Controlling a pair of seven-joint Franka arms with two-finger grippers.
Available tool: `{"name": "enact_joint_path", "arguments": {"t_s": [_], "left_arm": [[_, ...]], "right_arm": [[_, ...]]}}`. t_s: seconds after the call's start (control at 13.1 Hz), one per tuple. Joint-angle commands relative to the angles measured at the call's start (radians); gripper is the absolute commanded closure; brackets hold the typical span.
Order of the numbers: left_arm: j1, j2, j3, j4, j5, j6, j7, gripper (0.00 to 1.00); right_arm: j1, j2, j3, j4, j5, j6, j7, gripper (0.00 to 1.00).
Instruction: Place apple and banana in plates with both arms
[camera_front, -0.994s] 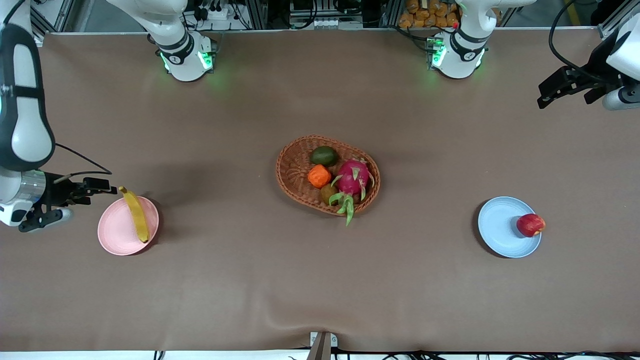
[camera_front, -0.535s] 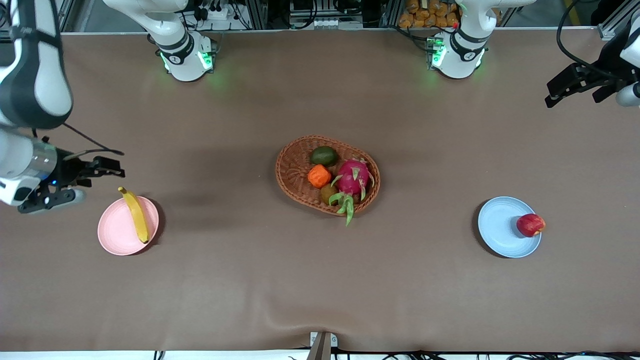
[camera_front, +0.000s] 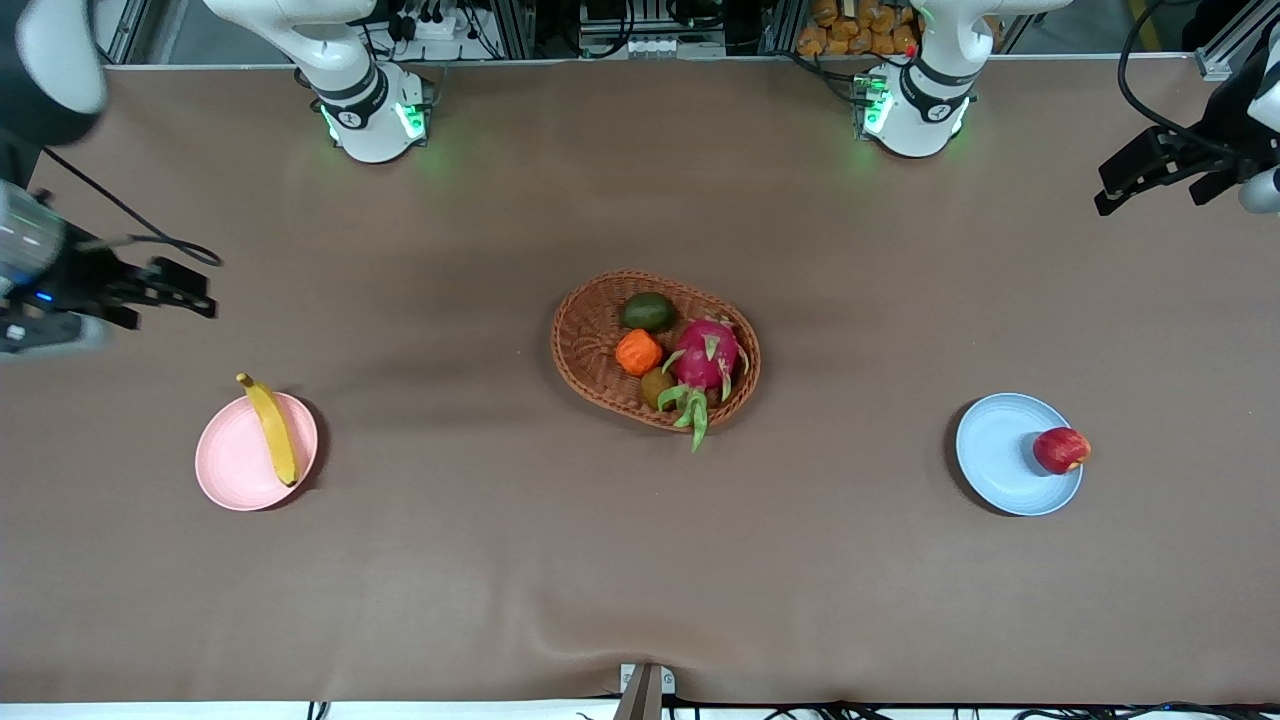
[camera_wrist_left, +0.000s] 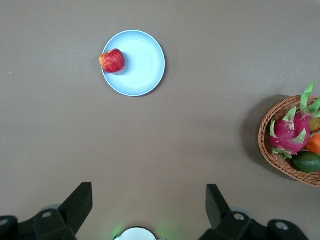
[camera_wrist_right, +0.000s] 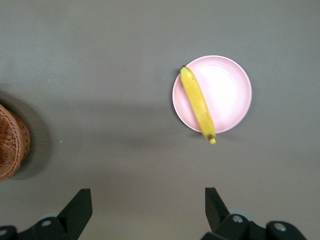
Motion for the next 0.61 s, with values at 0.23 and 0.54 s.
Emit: {"name": "enact_joint_path", "arguments": {"t_s": [0.23,0.54], "left_arm": [[0.024,0.007,0.0,0.021,0.001,-0.029,0.024,0.0],[0.026,0.007,0.0,0.022,0.001,-0.029,0.056,0.0]], "right_arm": [[-0.006,-0.004,0.01,0.166,-0.022,-0.219,0.148,0.0],[-0.001,-0.032,0.013,0.166,-0.053,-0.211,0.145,0.0]]}}
